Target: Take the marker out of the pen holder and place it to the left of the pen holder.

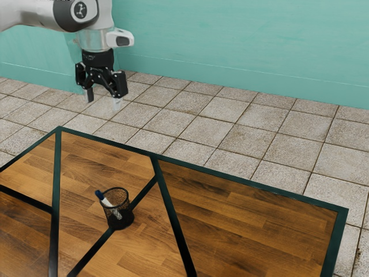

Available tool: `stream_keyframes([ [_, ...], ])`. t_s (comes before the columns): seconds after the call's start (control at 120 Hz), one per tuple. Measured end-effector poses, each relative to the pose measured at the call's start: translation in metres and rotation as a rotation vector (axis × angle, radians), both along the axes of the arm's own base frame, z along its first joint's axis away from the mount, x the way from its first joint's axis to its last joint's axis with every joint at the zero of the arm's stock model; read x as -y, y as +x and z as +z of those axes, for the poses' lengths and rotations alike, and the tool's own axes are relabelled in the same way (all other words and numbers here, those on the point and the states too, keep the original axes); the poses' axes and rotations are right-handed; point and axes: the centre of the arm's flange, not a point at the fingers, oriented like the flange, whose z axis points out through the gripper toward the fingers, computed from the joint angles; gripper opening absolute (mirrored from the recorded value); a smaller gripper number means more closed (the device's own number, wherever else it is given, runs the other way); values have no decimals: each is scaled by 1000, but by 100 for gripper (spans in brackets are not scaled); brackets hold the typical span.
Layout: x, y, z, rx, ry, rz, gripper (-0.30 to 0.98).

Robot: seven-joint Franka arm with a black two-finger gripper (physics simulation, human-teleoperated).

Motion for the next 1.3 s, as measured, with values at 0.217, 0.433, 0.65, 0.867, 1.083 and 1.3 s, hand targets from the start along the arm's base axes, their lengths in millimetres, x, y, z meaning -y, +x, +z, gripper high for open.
stream_keyframes([
  [0.217, 4, -44, 8, 88, -9, -13, 69],
  [0.433, -81, -137, -69, 85, -60, 140, 69],
  [0.65, -110, -147, -135, 112, -131, 218, 69],
  [0.867, -107, -133, -181, 137, -180, 237, 69],
  [1.083, -78, -116, -227, 153, -230, 186, 69],
  [1.3, -68, -122, -235, 208, -234, 121, 69],
])
